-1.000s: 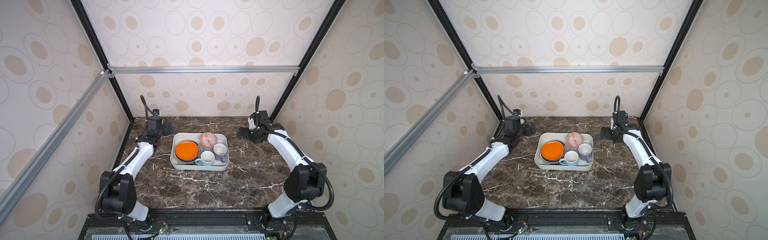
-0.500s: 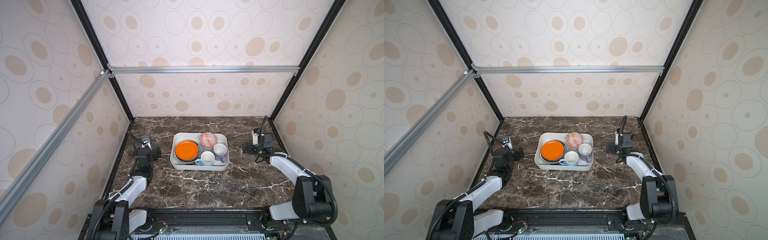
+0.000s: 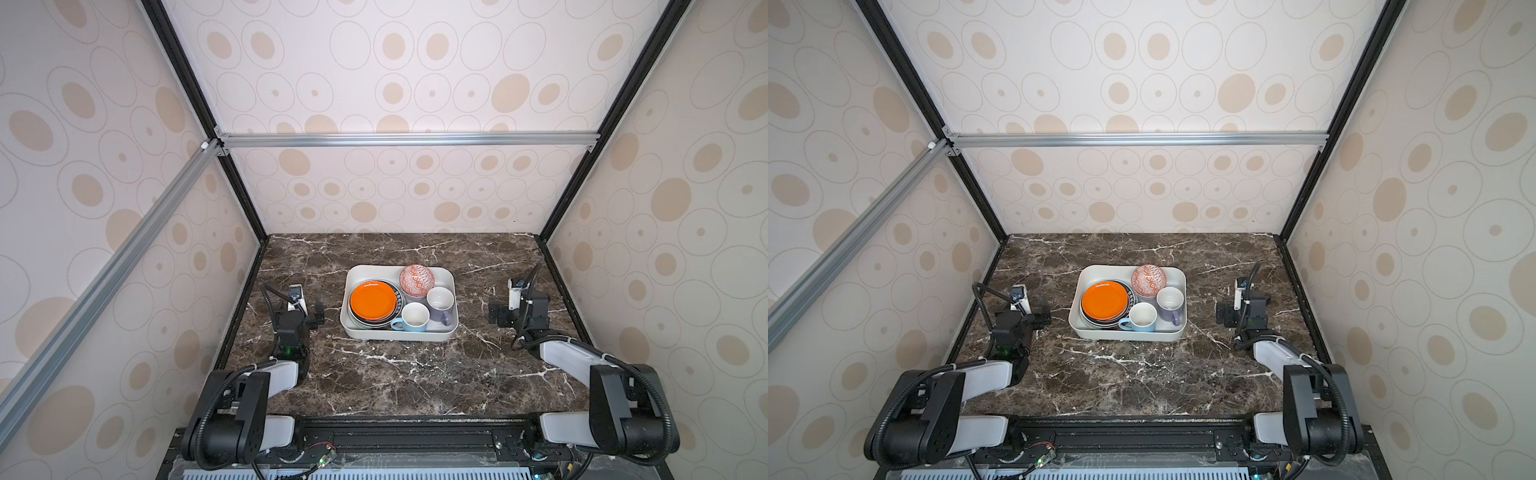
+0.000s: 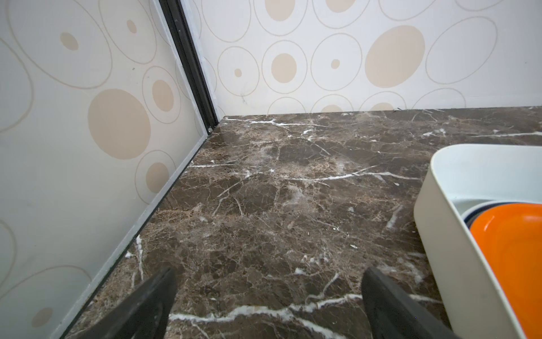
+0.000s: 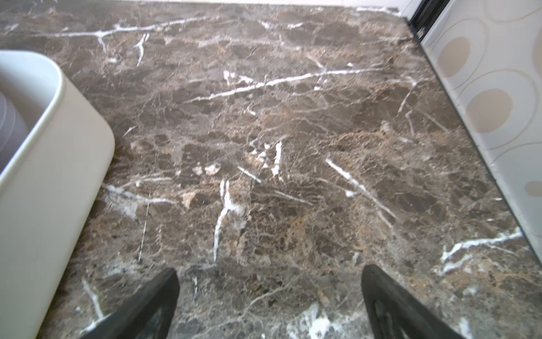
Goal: Place the mixed dishes into the plastic bin
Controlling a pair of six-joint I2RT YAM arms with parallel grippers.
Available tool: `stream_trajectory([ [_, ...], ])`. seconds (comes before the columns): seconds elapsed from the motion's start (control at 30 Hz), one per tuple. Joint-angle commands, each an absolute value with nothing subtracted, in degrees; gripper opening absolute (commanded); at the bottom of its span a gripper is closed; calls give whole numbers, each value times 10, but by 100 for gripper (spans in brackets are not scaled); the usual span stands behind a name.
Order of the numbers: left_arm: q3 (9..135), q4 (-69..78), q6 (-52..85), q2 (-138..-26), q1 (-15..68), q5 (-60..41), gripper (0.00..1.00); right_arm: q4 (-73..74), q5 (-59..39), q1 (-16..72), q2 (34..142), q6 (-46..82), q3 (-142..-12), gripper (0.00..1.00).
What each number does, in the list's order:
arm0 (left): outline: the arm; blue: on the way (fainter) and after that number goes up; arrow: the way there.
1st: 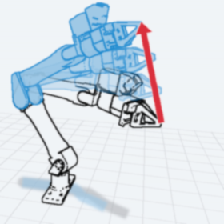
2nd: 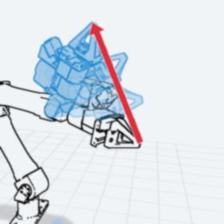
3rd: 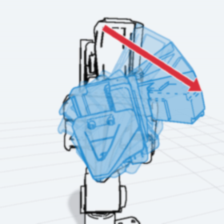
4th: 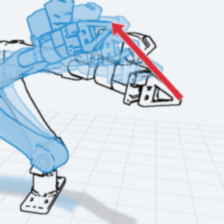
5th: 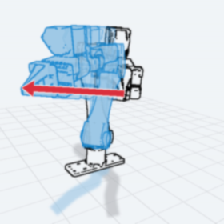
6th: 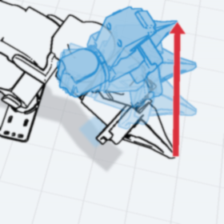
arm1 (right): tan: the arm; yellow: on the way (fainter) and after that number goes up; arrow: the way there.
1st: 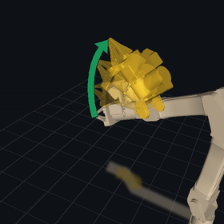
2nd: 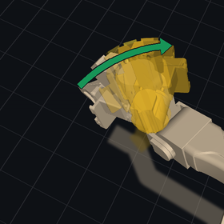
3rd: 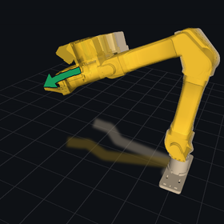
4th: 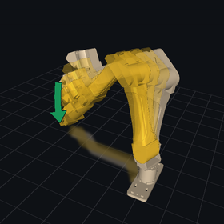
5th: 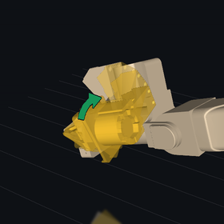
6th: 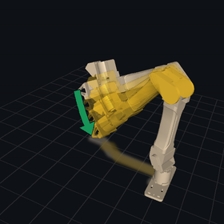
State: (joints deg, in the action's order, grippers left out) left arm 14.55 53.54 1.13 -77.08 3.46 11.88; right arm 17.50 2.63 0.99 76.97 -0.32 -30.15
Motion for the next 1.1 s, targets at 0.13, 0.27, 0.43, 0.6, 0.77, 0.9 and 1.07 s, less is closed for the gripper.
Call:
stream_trajectory([
  [0.13, 121, 743, 14, -847, 31, 117, 99, 318, 17, 0, 821, 18, -294, 100],
  [0.27, 112, 805, 0, -901, 31, 86, 99, 388, -2, 0, 875, 9, -284, 100],
  [0.43, 132, 774, 6, -907, 23, 71, 99, 463, -38, 6, 888, -15, -243, 100],
  [0.6, 134, 768, 9, -906, 21, 68, 99, 460, -35, 8, 886, -17, -244, 100],
  [0.77, 131, 771, 7, -904, 20, 68, 99, 447, -34, 9, 881, -17, -246, 100],
  [0.9, 131, 773, 7, -904, 21, 68, 99, 443, -34, 9, 879, -17, -247, 100],
  [1.07, 130, 773, 7, -904, 21, 68, 99, 444, -33, 9, 879, -16, -247, 100],
])
